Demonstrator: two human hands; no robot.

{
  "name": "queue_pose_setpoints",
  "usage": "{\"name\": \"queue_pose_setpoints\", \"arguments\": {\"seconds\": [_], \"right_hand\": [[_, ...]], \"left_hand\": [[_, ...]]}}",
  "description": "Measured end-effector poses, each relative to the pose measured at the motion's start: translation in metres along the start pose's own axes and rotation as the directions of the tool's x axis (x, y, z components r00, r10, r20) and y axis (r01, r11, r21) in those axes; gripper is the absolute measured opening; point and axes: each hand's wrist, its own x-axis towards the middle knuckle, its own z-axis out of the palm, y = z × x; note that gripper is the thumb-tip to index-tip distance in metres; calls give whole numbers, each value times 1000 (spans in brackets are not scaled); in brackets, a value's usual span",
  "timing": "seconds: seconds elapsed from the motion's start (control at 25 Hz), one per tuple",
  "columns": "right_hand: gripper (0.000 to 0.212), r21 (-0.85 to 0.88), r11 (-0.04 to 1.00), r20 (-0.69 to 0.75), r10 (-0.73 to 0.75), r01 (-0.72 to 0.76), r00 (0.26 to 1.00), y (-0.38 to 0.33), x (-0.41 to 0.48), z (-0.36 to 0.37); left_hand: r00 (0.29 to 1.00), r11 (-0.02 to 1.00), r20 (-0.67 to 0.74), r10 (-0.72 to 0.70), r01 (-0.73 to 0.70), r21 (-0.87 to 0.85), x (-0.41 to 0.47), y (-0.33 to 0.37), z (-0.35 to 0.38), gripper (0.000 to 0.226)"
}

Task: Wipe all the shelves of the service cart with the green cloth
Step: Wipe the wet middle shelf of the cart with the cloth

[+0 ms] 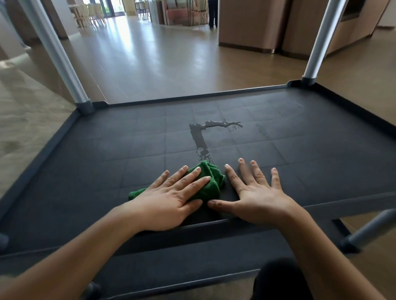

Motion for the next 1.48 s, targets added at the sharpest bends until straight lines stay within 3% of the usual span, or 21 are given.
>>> {"name": "queue_pose_setpoints", "arguments": {"seconds": [0.56, 0.76, 1.12, 1.48], "right_hand": [[107, -1, 1000, 17, -18, 18, 1000, 0, 4, -5], [107, -7, 1000, 23, -13, 13, 1000, 0, 2, -4], [105, 4, 1000, 12, -9, 9, 1000, 1, 3, -3], [110, 9, 999, 15, -43, 43, 999, 10, 6, -3]], "left_hand": [[944, 949, -97, -315, 312, -54, 137, -56, -30, 56], [961, 966, -104, -257, 254, -46, 112, -45, -25, 54], [999, 997, -43, 31, -34, -74, 3, -18, -4, 52], [997, 998, 75, -2, 6, -56, -42, -39, -1, 53]]}}
